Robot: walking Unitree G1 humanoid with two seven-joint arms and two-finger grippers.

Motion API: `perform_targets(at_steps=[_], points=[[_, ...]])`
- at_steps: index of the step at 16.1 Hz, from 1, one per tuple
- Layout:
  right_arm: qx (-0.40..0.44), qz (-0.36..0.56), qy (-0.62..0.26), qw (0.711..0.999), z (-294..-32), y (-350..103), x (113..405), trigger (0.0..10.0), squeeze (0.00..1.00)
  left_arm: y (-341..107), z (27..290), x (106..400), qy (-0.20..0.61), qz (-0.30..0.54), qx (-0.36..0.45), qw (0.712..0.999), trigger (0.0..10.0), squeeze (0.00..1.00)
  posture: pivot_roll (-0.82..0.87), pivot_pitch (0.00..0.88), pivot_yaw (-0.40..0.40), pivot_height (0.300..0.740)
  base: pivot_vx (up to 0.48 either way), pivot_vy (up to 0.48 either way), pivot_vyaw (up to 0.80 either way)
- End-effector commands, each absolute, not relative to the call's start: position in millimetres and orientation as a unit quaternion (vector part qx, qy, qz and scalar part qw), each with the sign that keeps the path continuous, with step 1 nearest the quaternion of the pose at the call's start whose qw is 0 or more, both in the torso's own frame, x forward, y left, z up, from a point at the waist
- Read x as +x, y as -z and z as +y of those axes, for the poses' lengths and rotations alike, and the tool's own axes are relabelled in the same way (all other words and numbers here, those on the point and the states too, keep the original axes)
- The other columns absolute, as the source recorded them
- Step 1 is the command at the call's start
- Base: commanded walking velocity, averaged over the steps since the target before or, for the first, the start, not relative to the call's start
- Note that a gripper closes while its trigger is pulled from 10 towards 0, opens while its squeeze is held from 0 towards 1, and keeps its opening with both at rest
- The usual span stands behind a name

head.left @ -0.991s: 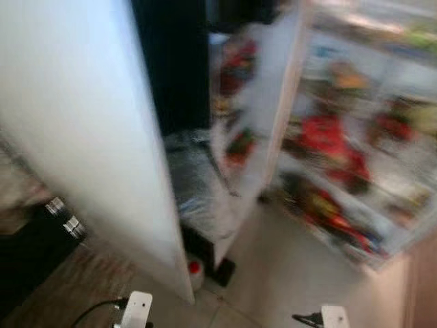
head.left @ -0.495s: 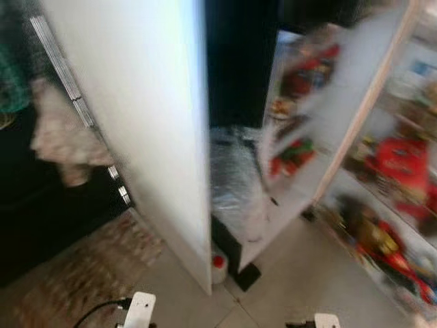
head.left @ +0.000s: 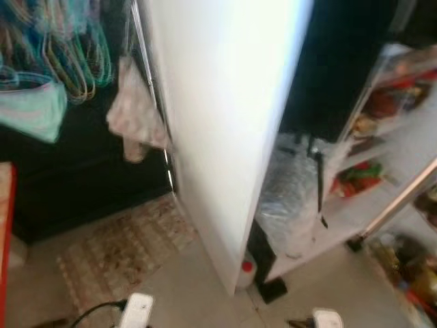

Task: Restocking fridge

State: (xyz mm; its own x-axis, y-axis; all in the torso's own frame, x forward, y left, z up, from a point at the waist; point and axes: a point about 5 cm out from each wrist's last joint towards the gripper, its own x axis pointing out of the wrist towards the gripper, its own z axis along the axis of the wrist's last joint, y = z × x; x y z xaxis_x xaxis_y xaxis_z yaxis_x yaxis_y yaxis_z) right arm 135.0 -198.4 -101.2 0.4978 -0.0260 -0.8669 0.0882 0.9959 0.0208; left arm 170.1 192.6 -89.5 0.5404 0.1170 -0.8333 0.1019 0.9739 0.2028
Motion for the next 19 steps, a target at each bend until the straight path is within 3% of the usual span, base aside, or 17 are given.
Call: perform_targets(at_steps=[1,19], points=[[0.034,0.509,0.044,0.859,-202.1,103.5,126.9,10.0,0.0,89.6,189.7,171.3,0.0,0.481,0.12,0.869,10.0,0.0,-0.17,0.067,-0.037,0.74,0.0,-0.274,0.0],[0.024,0.507,0.027,0.861,-198.2,98.7,144.8,10.0,0.0,89.6,192.9,170.2,-0.002,0.483,0.121,0.867,10.0,0.0,-0.17,0.078,-0.039,0.74,0.0,-0.386,0.06]])
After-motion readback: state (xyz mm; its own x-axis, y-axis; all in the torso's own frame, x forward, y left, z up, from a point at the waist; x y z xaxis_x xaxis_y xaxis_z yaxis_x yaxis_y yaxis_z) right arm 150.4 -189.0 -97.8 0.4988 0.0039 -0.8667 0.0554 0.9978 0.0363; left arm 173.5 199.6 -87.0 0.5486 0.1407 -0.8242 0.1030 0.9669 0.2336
